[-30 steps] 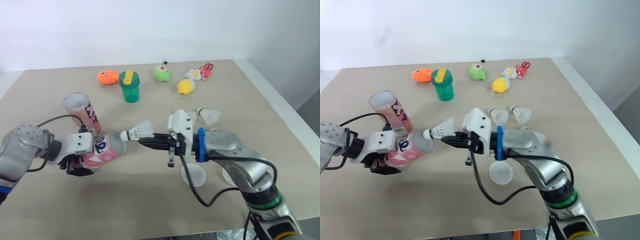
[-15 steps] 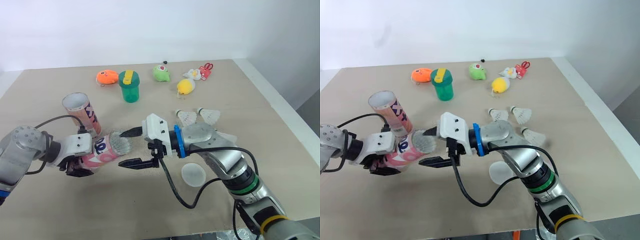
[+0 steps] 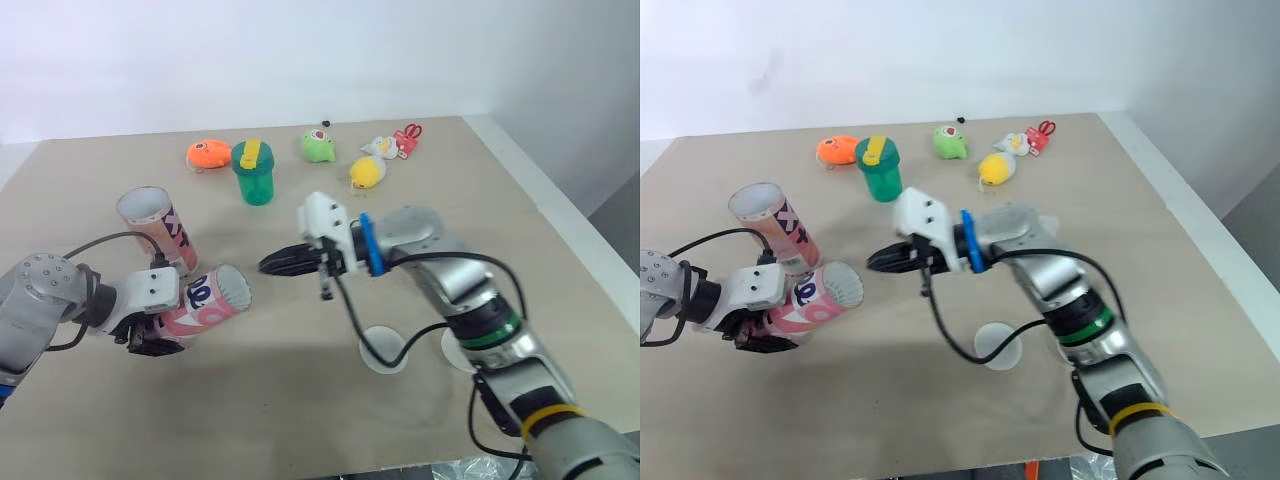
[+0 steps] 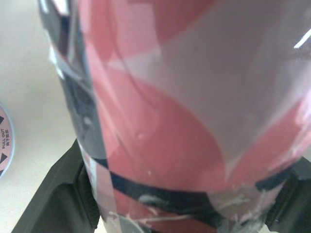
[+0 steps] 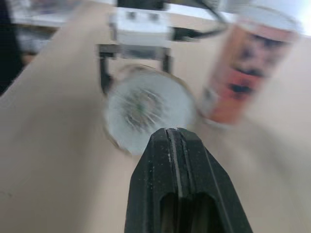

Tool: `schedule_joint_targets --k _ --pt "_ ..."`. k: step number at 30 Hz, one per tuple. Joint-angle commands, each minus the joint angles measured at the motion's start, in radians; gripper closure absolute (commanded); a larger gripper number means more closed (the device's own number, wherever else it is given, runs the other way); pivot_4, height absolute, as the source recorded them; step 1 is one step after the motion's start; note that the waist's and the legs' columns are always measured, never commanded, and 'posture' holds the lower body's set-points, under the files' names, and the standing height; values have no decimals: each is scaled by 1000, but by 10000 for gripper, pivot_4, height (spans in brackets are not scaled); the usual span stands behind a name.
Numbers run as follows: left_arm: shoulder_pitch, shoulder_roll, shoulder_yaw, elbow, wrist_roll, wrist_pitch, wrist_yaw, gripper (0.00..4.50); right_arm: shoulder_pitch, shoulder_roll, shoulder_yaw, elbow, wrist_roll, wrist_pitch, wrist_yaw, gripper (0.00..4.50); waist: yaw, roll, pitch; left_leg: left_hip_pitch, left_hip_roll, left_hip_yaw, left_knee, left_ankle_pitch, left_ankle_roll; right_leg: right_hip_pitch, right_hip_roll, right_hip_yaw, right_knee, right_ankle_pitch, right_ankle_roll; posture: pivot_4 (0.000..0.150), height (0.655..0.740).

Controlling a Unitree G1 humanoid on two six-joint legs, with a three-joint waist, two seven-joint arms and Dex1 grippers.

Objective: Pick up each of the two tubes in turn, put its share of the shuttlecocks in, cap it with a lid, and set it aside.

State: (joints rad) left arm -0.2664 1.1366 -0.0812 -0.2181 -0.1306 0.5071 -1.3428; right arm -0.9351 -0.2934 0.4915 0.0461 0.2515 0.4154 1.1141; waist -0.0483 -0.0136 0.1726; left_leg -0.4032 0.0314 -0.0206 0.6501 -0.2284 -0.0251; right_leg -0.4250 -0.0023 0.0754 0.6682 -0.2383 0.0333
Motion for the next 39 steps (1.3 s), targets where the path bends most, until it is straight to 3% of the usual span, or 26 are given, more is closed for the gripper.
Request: schedule_joint_targets --k 1,9,25,33,36,39 --pt "5 -1 -23 -5 -5 -1 -4 8347 -62 75 28 77 -49 -75 5 44726 1 0 0 0 0 0 0 0 0 0 0 0 0 0 0 1500 7400" --pt "5 -2 -29 -7 -8 -1 -4 8347 -129 218 102 238 -148 -179 43 44726 1 -1 0 -1 0 0 1 0 0 0 -1 0 0 0 1 1500 7400" --pt "-39 -39 -65 13 11 -11 -3 8347 -145 346 153 279 -265 -264 65 44726 1 0 0 0 0 -1 1 0 0 1 -1 -1 1 0 0 1500 7400" --pt "-65 -86 -28 20 -3 -65 25 8347 -210 257 30 120 -198 -175 142 44726 11 -1 0 -1 -1 -1 3 0 -1 1 -3 -2 2 1 1 1500 7400" --pt "-111 -137 -38 27 -3 -83 45 8347 -246 203 -6 70 -174 -154 188 44726 13 -10 3 -2 -2 -2 4 1 -1 1 -3 -2 1 1 2 1500 7400" --pt "-141 -188 -51 35 -4 -101 70 8347 -264 137 -23 39 -181 -143 230 44726 5 -9 5 -3 -1 -2 4 0 -1 0 -2 -2 1 1 1 1500 7400"
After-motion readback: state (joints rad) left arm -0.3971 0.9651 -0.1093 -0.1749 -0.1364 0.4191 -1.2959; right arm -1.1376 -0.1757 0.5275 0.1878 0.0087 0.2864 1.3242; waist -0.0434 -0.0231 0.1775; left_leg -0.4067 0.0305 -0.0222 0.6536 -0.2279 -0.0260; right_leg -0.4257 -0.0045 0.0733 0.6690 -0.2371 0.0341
